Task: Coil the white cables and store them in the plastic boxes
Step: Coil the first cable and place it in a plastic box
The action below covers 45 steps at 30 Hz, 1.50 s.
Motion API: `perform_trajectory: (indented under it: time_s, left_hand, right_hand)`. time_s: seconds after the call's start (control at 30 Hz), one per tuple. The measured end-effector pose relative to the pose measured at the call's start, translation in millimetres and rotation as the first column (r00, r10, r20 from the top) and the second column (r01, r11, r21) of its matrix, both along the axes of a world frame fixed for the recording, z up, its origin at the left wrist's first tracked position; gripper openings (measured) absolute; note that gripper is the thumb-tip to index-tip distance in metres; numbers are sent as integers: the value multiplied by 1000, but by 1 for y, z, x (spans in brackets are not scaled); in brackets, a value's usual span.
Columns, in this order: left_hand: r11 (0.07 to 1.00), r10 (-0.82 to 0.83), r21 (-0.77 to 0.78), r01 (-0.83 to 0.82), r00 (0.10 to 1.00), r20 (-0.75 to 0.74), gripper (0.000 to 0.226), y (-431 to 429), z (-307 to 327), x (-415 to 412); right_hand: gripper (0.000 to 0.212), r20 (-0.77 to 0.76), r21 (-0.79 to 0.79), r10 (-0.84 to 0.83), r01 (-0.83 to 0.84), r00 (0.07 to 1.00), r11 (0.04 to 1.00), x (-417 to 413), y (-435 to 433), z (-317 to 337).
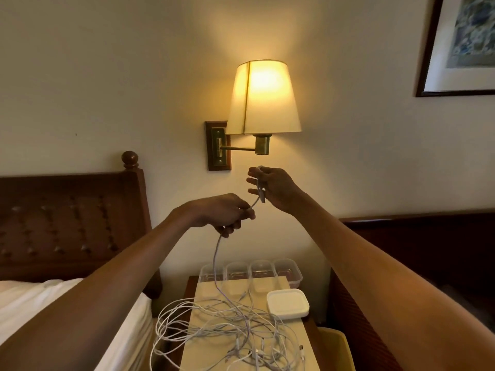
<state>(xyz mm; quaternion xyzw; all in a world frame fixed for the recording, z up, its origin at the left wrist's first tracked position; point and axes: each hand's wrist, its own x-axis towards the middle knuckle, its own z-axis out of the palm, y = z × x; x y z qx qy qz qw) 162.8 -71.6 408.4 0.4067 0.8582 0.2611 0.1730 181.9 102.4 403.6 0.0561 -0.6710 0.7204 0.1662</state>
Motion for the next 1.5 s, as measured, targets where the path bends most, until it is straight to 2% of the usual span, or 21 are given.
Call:
perform_trajectory:
  time_s: [0.2, 0.3, 0.4, 0.53, 0.63, 0.77, 0.93, 1.07, 1.2, 1.33, 1.5]
  left_hand:
    - [992, -123, -23, 121, 985, -121, 22, -13, 30, 8]
    - [991, -121, 23, 132, 955, -269, 18, -20, 45, 1]
    - [990, -80, 79, 119, 919, -386, 16, -29, 58, -11]
    - [959, -2, 260, 110, 922, -387, 16, -36, 64, -24]
    - [921, 75, 382, 81, 924, -376, 16, -39, 59, -36]
    - [868, 149, 495, 42, 929, -340, 15, -42, 41, -52]
    - [806, 205, 590, -43, 956, -211, 25, -42, 7, -67]
    - [820, 185, 557, -128, 982, -47, 17, -38, -19, -69]
    - [870, 126, 467, -159, 987, 102, 33, -30, -35, -59]
    - [952, 78, 285, -110, 989, 123, 43, -24, -47, -48]
    - [989, 42, 134, -55, 995, 94, 39, -13, -37, -27]
  right_hand:
    - [40, 7, 177, -63, 60, 998, 982, -6, -3, -14]
    - [36, 72, 275, 55, -73, 996, 959, -5, 1, -22]
    - [42, 198, 244, 200, -246, 960, 938, 4, -6, -23]
    - [68, 357, 145, 353, -424, 865, 894, 14, -15, -17]
    - [78, 361, 90, 415, -474, 835, 876, 16, -16, -15]
    - [64, 307, 18, 472, -501, 827, 865, 19, -19, -14]
    - [45, 227, -79, 502, -498, 834, 863, 26, -24, -15]
    - [36, 128, -213, 493, -462, 861, 861, 27, -22, -15]
    - [40, 18, -301, 437, -412, 899, 860, 23, -20, -13]
    - [36, -72, -383, 313, -316, 947, 868, 13, -19, -5]
    - [43, 12, -320, 133, -122, 991, 939, -1, -19, -10]
